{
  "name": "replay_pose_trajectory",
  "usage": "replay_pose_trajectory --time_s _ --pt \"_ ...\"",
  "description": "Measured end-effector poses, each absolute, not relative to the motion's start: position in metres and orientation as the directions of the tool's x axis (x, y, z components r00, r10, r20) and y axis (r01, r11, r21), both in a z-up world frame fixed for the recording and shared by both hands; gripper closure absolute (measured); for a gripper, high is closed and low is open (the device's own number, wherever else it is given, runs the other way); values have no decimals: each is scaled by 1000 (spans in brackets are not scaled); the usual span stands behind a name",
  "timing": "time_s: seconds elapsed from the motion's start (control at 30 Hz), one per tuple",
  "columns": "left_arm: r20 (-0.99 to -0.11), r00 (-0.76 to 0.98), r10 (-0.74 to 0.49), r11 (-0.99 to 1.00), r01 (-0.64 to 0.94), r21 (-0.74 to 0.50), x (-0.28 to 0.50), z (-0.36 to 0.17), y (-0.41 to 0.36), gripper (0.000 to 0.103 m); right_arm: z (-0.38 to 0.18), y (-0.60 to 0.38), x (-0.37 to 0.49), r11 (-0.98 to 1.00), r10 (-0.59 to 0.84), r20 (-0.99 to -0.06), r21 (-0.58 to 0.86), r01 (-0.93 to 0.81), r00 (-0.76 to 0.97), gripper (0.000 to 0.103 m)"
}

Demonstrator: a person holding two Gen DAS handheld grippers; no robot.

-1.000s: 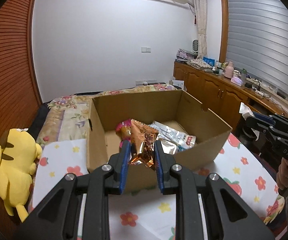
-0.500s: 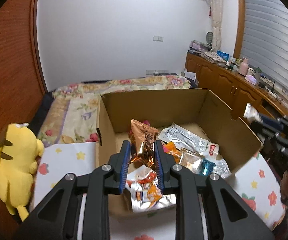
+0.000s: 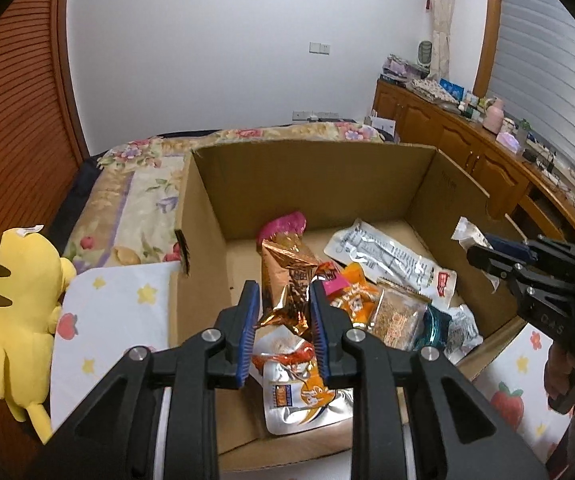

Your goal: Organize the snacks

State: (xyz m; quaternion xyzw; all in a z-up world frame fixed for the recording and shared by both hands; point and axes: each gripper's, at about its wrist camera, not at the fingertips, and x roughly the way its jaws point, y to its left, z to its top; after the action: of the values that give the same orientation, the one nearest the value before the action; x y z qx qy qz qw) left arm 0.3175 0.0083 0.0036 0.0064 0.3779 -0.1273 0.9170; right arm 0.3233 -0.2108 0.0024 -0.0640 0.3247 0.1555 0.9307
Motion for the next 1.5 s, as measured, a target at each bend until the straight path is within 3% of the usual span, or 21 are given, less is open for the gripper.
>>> replay_pose_trajectory --time_s 0.37,0.5,0.6,0.67,0.93,1.0,1.07,1.13,1.27,1.33,1.5 --pt "-707 671 -225 962 267 -53 314 0 -1 75 -7 -207 325 938 255 -658 -8 -345 708 82" --pt "-701 683 -207 963 268 -24 310 -1 -4 64 -7 -208 324 939 270 -654 18 -342 707 68" --pt "-686 697 -207 963 267 -19 305 0 -5 62 -6 -208 321 939 276 -648 24 -344 710 68" --pt "-675 708 -208 964 266 -18 301 3 -5 54 -4 -208 316 937 283 -639 24 -349 715 65" --pt "-621 752 -223 964 263 -28 285 24 -6 51 13 -205 291 937 285 -580 -1 -351 763 59" --pt "-614 758 -222 964 264 -24 283 27 -8 45 17 -204 286 937 283 -571 -6 -348 770 57" --pt "-602 767 -221 964 264 -18 281 31 -10 25 20 -203 283 940 276 -566 -11 -341 777 48" --pt "-579 788 -209 968 253 -6 277 34 -11 12 22 -203 282 945 261 -561 -19 -328 786 39" --pt "-545 819 -181 974 224 13 273 38 -11 0 25 -205 281 958 207 -535 -58 -279 819 8" --pt "-531 831 -169 978 208 14 272 39 -9 0 24 -209 282 967 181 -527 -60 -248 831 0" --pt "-515 845 -147 981 189 30 267 40 -10 0 20 -215 286 975 151 -535 -59 -215 831 0"
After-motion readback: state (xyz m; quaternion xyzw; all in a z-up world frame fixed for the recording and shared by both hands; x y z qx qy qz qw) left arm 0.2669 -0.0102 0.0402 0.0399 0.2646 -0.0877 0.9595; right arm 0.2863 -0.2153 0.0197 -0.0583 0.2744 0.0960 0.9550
